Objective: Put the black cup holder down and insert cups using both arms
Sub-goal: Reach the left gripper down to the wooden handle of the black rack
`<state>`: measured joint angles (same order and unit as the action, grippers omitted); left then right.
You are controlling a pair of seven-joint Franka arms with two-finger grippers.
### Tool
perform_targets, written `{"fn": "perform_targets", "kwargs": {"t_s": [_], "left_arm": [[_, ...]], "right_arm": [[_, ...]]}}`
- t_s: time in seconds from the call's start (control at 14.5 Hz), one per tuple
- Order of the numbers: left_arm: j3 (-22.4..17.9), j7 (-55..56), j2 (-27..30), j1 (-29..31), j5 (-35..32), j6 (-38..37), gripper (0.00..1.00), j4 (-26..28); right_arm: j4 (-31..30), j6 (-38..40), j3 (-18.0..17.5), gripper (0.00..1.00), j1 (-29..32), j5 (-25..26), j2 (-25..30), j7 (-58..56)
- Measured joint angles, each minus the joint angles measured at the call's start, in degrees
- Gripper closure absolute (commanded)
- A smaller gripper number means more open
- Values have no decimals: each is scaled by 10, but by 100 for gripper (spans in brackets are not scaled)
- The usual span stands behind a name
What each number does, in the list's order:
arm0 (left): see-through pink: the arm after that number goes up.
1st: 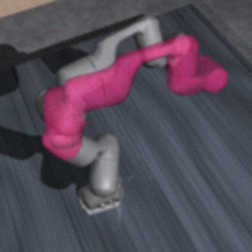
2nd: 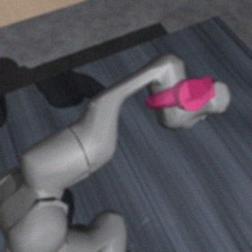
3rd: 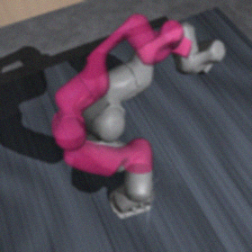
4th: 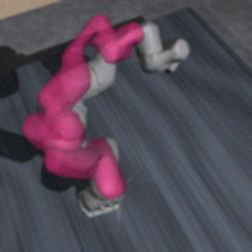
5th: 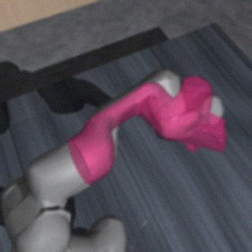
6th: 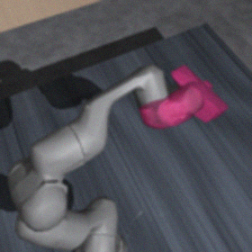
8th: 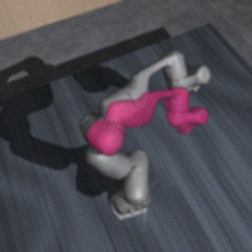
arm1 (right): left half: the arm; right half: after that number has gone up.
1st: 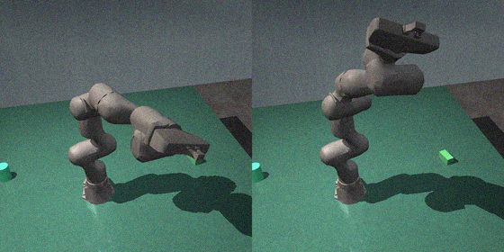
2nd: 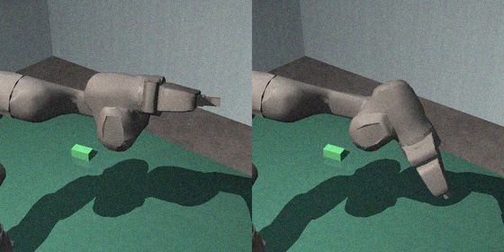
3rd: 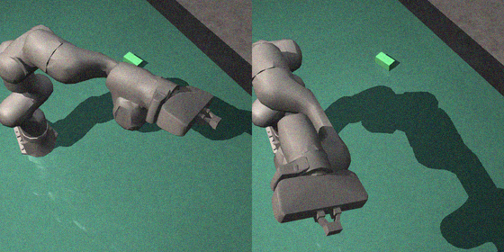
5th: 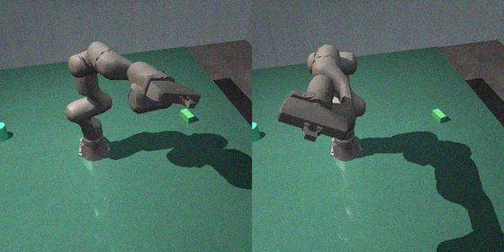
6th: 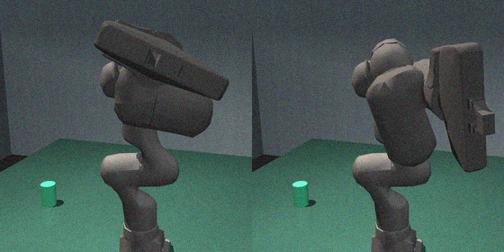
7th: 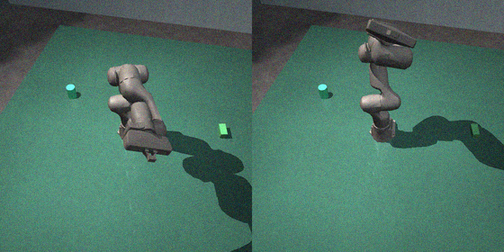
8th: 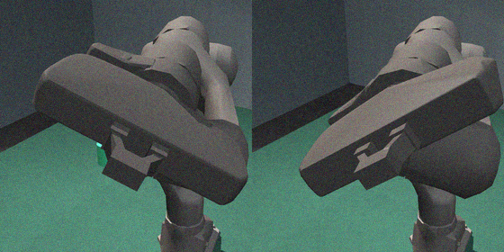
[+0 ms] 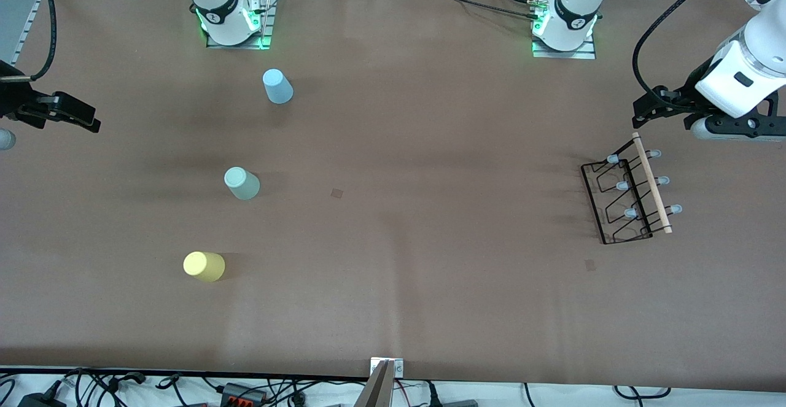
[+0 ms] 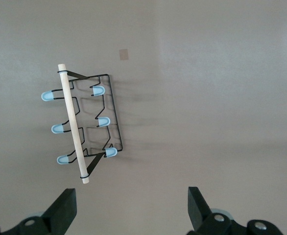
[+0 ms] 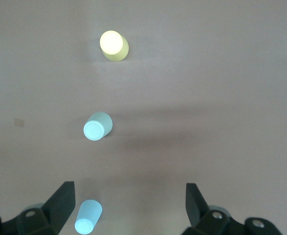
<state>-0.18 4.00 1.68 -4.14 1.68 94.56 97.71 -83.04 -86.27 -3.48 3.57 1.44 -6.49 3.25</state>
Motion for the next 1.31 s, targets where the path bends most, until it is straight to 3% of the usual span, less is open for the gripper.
{"fn": "perform_targets", "kwargs": {"t_s": [0.55, 0.83, 1.31], "left_arm": [[0, 0, -1, 0, 0, -1, 0, 0], [0, 0, -20, 2, 0, -53, 0, -1], [-2, -7, -134, 71, -1, -62, 0, -62]], "right_arm": [[0, 1, 0, 0, 0, 0, 0, -1], [0, 17, 0, 0, 0, 0, 0, -1], [-9, 42, -1, 0, -1, 0, -24, -6]]}}
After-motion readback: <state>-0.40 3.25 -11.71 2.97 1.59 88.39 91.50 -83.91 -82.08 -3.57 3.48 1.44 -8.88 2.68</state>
